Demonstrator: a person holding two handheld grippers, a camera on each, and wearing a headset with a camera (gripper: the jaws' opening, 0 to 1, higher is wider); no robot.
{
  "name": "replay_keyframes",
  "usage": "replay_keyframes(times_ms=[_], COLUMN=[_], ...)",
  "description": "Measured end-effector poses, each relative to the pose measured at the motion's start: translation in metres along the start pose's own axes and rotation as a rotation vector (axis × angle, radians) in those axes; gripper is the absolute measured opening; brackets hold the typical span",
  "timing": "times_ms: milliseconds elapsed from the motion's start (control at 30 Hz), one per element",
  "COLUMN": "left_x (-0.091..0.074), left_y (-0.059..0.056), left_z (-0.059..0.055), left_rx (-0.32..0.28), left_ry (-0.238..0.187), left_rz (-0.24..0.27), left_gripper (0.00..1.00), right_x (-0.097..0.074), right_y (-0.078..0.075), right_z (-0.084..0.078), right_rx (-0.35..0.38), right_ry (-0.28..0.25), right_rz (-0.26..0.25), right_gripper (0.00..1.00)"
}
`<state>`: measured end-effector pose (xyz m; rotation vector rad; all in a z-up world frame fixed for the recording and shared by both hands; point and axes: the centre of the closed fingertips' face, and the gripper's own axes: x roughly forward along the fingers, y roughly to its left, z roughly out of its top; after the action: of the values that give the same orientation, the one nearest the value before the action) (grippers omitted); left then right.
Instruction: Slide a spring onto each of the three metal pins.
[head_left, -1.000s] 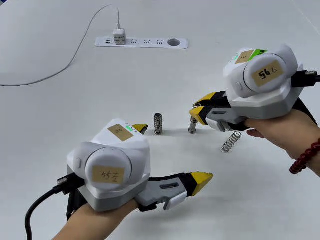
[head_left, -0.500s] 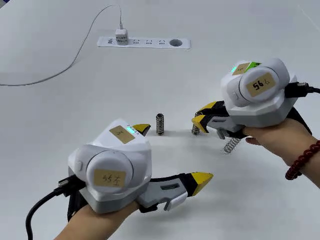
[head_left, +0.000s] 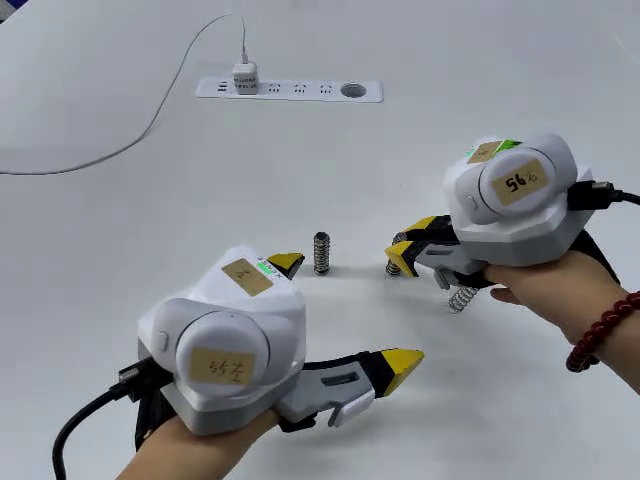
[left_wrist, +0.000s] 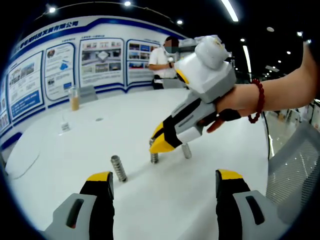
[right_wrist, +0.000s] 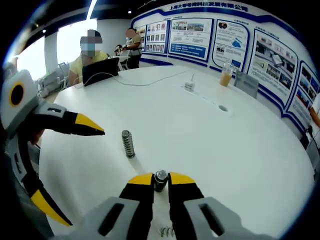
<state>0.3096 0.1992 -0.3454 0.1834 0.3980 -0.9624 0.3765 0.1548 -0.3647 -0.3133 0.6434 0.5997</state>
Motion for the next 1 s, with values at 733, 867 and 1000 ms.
replay_keyframes(times_ms=[733,867,1000], left_x=[0.003,0.006,0.010], left_y=[-0.010,-0.014,-0.018], left_z=[0.008,0.009,0.012], left_rx=[0.040,0.053,0.059], left_ry=[-0.008,-0.008,-0.008], left_rz=[-0.020,-0.029,-0.036], left_gripper=[0.77,0.74,0.73], right_x=[-0.045,-0.056,-0.066], right_y=[-0.007,-0.011,-0.016], right_z=[0.023,0.021,0.017], right_rx=[0.088,0.108,0.115], right_ry=[-0.110,-0.113,-0.114], right_rz=[-0.028,-0.037,-0.056], right_gripper=[0.33,0.37,0.40])
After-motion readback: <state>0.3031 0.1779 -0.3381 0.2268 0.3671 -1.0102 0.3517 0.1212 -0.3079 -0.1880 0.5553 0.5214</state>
